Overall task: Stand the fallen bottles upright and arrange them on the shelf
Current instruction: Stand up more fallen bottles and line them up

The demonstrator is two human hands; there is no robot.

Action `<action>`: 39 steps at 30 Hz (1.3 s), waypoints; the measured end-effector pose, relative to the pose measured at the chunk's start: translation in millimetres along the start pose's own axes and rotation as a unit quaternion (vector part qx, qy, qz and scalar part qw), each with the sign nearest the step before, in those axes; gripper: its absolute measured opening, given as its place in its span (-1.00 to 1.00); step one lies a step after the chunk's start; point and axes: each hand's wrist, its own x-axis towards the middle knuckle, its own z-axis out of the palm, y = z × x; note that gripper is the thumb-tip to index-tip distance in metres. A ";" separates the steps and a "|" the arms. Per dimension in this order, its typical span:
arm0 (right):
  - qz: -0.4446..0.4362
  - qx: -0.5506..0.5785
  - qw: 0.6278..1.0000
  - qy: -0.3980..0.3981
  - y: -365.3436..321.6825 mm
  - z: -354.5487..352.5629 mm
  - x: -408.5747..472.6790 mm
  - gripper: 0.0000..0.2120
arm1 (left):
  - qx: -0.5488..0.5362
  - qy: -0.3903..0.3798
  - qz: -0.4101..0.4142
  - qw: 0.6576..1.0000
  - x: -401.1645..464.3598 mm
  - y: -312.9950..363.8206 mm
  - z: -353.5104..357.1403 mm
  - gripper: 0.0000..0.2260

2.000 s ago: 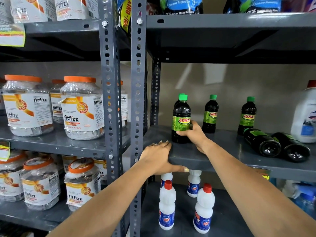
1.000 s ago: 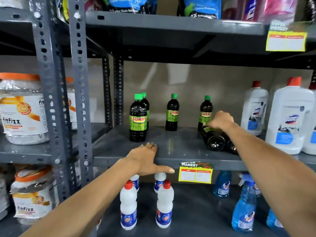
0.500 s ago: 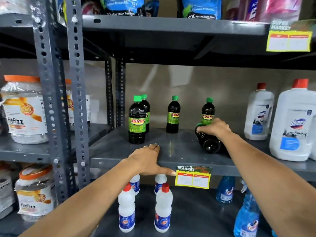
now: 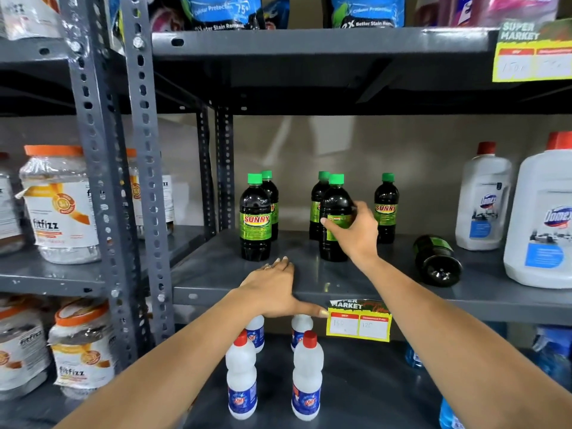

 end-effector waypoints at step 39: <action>0.080 0.056 0.973 -0.211 23.2 7.8 0.7 -0.29 | 0.012 -0.004 -0.008 1.000 -3.2 2.3 -2.5 0.17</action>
